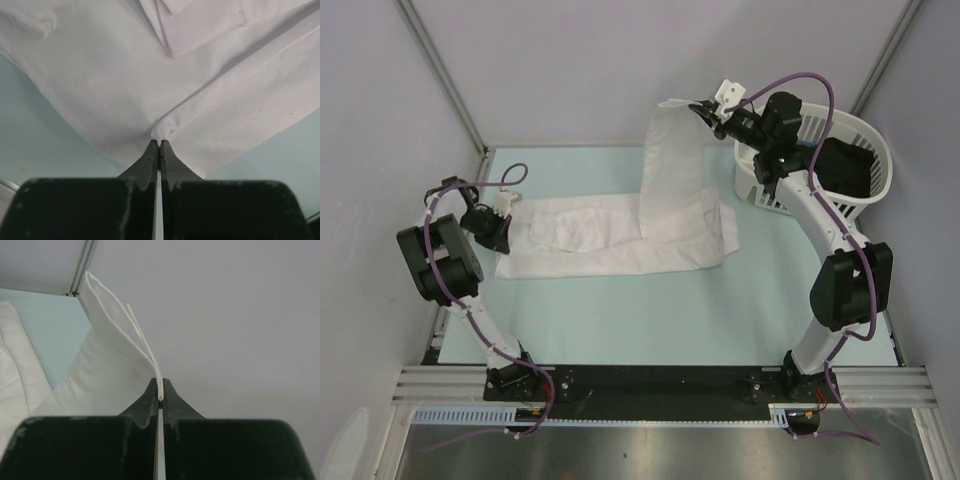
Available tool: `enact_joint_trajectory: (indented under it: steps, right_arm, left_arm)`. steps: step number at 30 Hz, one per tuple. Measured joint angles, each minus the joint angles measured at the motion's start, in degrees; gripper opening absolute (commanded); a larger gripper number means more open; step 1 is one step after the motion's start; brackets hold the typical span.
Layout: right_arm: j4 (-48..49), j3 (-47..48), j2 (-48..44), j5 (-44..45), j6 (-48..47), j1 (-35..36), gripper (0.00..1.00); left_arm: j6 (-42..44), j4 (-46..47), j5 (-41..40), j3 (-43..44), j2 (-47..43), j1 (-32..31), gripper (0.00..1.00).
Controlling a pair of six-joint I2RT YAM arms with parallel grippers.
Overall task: Fold and stack the long sleeve shirts
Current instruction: Fold the shirt
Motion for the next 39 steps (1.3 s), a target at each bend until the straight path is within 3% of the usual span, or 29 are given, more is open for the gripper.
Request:
enact_joint_trajectory:
  steps: [1, 2, 8, 10, 13, 14, 19, 21, 27, 33, 39]
  right_arm:
    - [0.0, 0.0, 0.0, 0.0, 0.0, 0.0, 0.0]
    - [0.0, -0.1, 0.0, 0.0, -0.1, 0.1, 0.0]
    - [0.1, -0.4, 0.0, 0.0, -0.1, 0.7, 0.0]
    - [0.2, -0.5, 0.0, 0.0, -0.1, 1.0, 0.0]
    - [0.6, -0.5, 0.1, 0.0, 0.4, 2.0, 0.0]
    - [0.8, -0.5, 0.1, 0.0, 0.7, 2.4, 0.0]
    - [0.3, -0.5, 1.1, 1.2, 2.3, 6.3, 0.0]
    - [-0.3, -0.5, 1.7, 2.8, 2.9, 8.2, 0.0]
    - [-2.0, -0.4, 3.9, 6.3, 5.3, 12.5, 0.0]
    - [-3.4, -0.3, 5.7, 8.7, 7.6, 13.7, 0.0]
    - [-4.4, -0.3, 5.9, 10.3, 9.3, 14.0, 0.0]
  left_arm:
    - [-0.2, 0.5, -0.3, -0.4, 0.0, 0.0, 0.17]
    - [-0.4, 1.2, -0.9, -1.0, 0.0, 0.0, 0.33]
    - [-3.3, 3.7, -2.3, -2.8, -0.3, -0.2, 0.64]
    - [-4.3, 4.5, -0.1, -2.8, -1.7, -0.2, 0.69]
    - [-5.9, 5.9, 3.4, -1.3, -6.6, -1.6, 0.84]
    - [-6.5, 6.8, 4.1, -0.1, -8.8, -2.7, 0.99]
    - [-12.9, 13.5, 6.4, 12.2, -15.5, -12.8, 1.0]
    - [-20.1, 17.5, 8.3, 18.1, -15.9, -16.8, 1.0]
    - [-28.2, 21.0, 19.5, 29.5, -14.7, -18.9, 0.99]
    - [-25.4, 21.4, 23.3, 30.0, -14.4, -27.6, 0.99]
    - [-21.5, 20.9, 23.2, 24.9, -14.8, -36.9, 1.0]
